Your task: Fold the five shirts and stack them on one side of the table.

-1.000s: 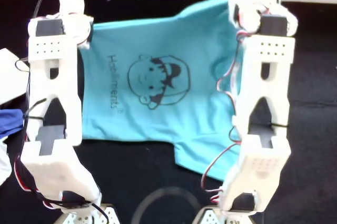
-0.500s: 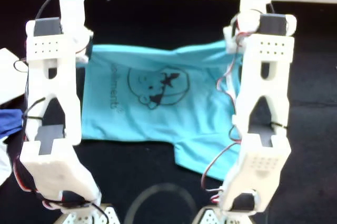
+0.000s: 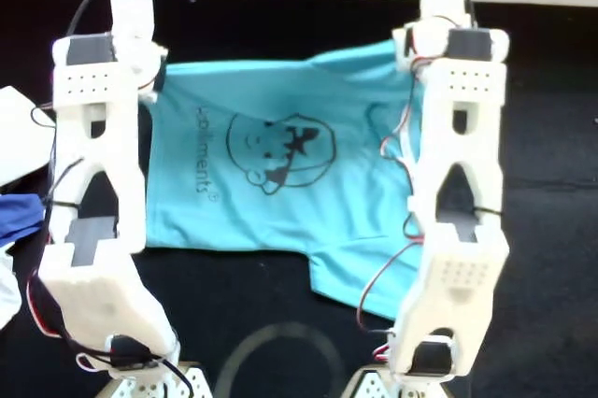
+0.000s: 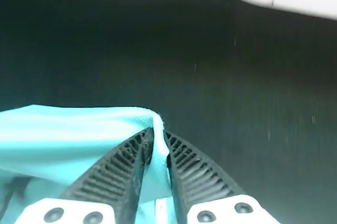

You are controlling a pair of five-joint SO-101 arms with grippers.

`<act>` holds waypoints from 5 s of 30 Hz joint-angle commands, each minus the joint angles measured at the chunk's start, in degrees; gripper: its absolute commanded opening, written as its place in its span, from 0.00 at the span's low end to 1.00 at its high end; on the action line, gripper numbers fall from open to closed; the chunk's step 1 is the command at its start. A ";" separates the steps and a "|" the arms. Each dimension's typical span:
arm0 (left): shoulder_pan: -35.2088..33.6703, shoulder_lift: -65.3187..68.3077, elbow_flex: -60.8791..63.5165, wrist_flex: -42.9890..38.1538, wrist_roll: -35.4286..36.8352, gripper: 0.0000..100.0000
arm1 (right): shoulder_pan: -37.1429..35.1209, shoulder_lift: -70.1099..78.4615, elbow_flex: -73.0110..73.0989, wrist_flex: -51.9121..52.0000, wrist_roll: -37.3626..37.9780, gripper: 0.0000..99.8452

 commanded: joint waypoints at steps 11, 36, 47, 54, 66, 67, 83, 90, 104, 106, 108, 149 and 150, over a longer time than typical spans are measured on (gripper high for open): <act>-0.04 15.96 0.31 -12.40 -0.44 0.01 | -2.77 9.98 -0.13 -4.53 0.26 0.01; -0.48 2.24 0.84 21.45 -4.84 0.01 | 2.59 7.16 -14.81 32.57 0.35 0.01; -4.97 2.15 1.01 26.55 -4.92 0.01 | 1.27 -19.82 27.12 26.51 0.79 0.01; -4.70 -3.12 11.82 27.34 -6.86 0.01 | 1.36 -38.11 62.81 10.07 0.79 0.01; -4.97 -27.21 50.68 6.24 -10.29 0.01 | 2.33 -60.35 88.66 6.46 0.79 0.01; -4.88 -28.00 51.65 6.07 -10.29 0.01 | 2.33 -61.76 89.71 6.37 0.79 0.01; -4.79 -23.60 60.35 -4.04 -10.55 0.01 | 2.33 -64.66 101.85 -2.95 0.79 0.01; -4.79 -23.60 60.18 -4.13 -10.55 0.01 | 2.07 -65.19 101.32 -0.22 0.79 0.03; -5.05 -23.69 46.20 10.55 -10.29 0.01 | 2.24 -65.19 82.51 7.78 0.62 0.01; -5.05 -23.69 46.29 11.34 -10.37 0.01 | 2.24 -65.19 84.62 7.78 0.70 0.01; -5.05 -23.08 46.46 11.43 -10.46 0.01 | 2.15 -65.19 88.13 7.43 0.79 0.01; -5.14 -23.69 32.40 16.62 -10.37 0.19 | 1.98 -64.48 80.13 7.87 12.66 0.03; -5.14 -23.43 29.85 16.88 -10.29 0.14 | 1.98 -64.48 80.40 5.41 12.57 0.00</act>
